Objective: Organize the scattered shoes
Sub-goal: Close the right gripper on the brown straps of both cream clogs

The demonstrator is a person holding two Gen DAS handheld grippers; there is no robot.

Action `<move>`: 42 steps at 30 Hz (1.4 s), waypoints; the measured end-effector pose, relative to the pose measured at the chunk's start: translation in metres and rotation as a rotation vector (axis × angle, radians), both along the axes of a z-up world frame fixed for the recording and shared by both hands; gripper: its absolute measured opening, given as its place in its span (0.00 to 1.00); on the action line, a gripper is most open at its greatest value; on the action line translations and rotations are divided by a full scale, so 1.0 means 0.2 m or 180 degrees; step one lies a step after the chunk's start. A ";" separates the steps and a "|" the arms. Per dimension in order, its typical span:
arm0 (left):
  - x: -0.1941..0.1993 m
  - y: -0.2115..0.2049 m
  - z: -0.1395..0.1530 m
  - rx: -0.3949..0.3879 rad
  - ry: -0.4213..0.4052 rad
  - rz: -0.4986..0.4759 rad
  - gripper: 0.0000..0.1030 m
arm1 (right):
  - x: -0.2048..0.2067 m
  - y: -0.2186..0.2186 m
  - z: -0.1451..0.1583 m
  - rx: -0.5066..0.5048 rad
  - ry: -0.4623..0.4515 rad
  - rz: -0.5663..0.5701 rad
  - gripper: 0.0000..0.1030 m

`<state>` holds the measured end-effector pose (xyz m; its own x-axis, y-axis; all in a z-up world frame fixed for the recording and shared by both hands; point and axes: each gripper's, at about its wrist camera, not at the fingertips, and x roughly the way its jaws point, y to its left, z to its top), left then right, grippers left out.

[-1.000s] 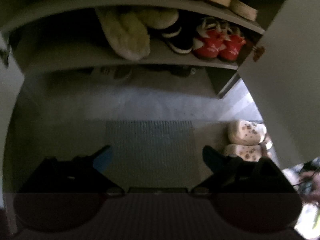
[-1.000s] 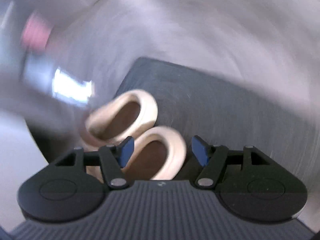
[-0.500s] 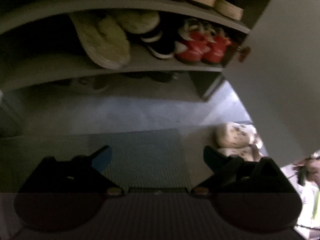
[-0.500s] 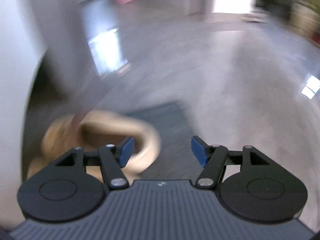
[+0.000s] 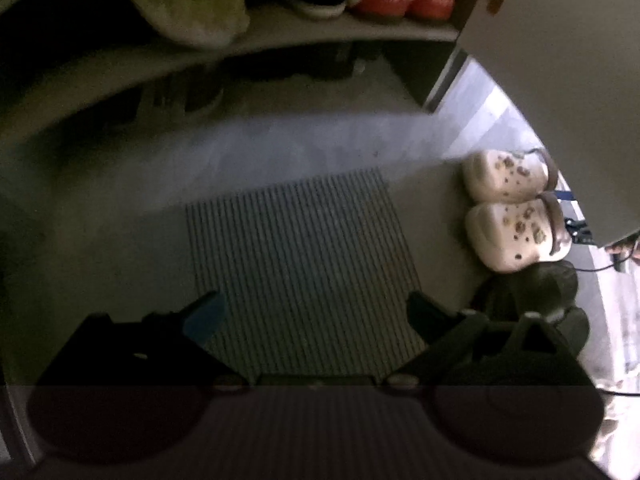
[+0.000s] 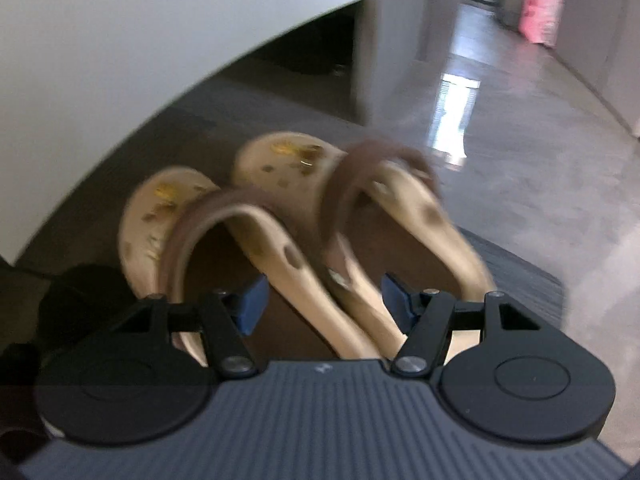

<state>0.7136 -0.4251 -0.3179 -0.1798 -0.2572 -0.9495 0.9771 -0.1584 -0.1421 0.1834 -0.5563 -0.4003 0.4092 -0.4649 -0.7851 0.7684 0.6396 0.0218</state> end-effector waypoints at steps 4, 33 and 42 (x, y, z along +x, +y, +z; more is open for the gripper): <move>0.02 0.00 -0.01 0.0036 0.0034 0.0021 0.96 | 0.01 -0.05 -0.03 0.0025 -0.0104 -0.0019 0.68; 0.01 0.03 0.07 -0.0014 0.0197 0.0251 0.96 | -0.13 0.10 0.06 -0.0032 -0.1105 -0.1571 0.18; 0.05 0.04 0.06 0.0028 0.0184 0.0291 0.96 | -0.09 0.16 0.06 -0.0042 -0.0778 -0.0782 0.59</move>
<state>0.7239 -0.4172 -0.3059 -0.2105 -0.2668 -0.9405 0.9775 -0.0676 -0.1997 0.1658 -0.5252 -0.3892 0.4590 -0.5824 -0.6709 0.8726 0.4375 0.2173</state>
